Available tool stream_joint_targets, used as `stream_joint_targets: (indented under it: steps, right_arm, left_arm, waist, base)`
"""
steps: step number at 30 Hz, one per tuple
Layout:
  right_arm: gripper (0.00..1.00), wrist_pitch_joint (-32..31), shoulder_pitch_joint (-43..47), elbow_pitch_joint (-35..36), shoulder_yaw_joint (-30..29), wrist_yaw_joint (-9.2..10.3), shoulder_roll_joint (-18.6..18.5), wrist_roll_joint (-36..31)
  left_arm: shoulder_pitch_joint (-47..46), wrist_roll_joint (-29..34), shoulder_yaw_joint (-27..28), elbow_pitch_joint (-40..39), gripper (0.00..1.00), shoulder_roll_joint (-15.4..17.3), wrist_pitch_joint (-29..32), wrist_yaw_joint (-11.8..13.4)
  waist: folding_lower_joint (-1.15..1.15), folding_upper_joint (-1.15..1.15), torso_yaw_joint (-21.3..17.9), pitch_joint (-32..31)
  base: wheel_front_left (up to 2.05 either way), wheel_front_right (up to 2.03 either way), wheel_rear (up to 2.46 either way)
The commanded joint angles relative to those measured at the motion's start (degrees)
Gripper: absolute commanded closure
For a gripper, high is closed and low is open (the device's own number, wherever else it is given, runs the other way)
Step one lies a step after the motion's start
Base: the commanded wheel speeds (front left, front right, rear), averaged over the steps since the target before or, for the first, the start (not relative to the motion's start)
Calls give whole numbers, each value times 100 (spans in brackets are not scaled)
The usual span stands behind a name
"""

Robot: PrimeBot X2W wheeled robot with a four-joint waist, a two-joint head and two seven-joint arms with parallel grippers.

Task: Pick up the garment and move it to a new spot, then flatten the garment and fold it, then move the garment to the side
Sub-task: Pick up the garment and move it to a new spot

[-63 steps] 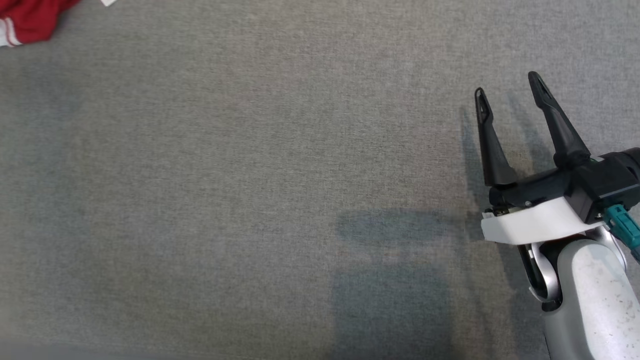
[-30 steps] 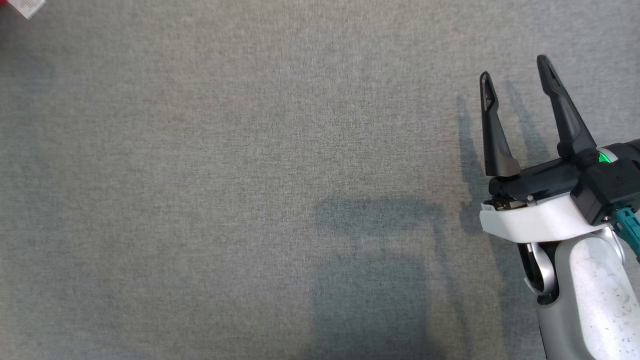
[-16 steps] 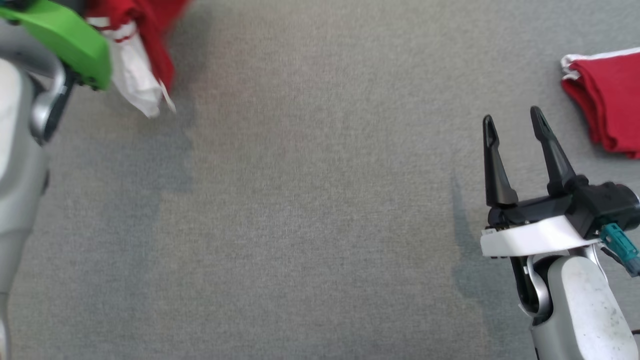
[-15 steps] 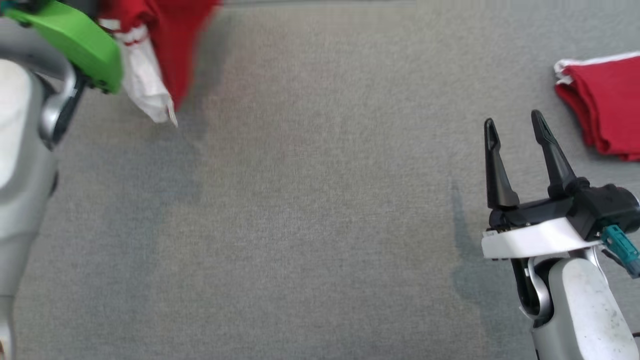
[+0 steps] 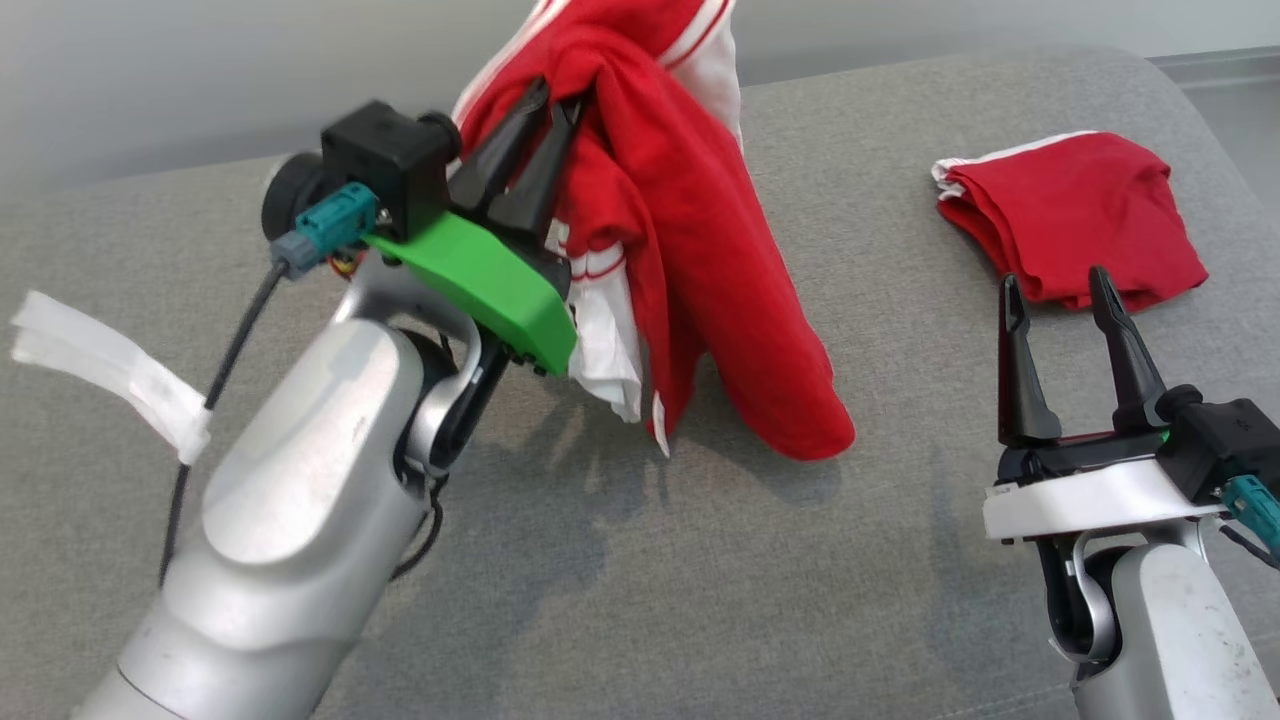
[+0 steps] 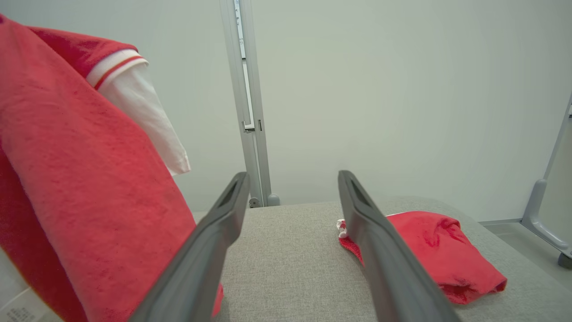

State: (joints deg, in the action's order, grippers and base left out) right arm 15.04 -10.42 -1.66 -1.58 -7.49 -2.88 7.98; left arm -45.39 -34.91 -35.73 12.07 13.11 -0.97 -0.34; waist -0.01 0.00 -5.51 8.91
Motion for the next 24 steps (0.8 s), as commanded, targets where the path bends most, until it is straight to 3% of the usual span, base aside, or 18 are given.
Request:
stream_joint_targets:
  steps: [1,5,16,17,18,19,20,24]
  right_arm:
    - [0,15,-2,-18,42,0,-4,75]
    - [0,16,-117,1,100,0,-6,138]
    - [0,18,-165,-52,83,0,-5,151]
    - [0,18,-147,-57,67,0,-6,136]
    - [0,18,-130,-66,66,0,-4,121]
    - [0,18,-120,-72,69,0,-4,107]
    - [0,18,-117,-76,77,0,-5,93]
    - [0,18,-147,-64,83,0,-5,75]
  left_arm:
    - [245,-68,22,190,100,-63,-122,81]
    - [551,-106,95,952,100,-124,-497,194]
    - [695,-149,677,2809,100,142,-1337,448]
    - [725,-161,730,2891,67,129,-1368,457]
    - [751,-160,780,2975,41,114,-1387,463]
    - [777,-147,834,3039,4,104,-1401,461]
    - [804,-134,878,3093,0,90,-1415,470]
    - [924,12,1131,3042,0,11,-1424,457]
  waist:
    - [1,0,-331,101]
    - [1,0,-505,259]
    - [1,0,-612,475]
    - [1,0,-588,460]
    - [1,0,-561,442]
    - [1,0,-534,425]
    - [1,0,-512,410]
    - [1,0,-391,370]
  base:
    - [0,0,0]
    - [0,0,0]
    - [0,0,0]
    - [0,0,0]
    - [0,0,0]
    - [0,0,0]
    - [0,0,0]
    - [0,0,0]
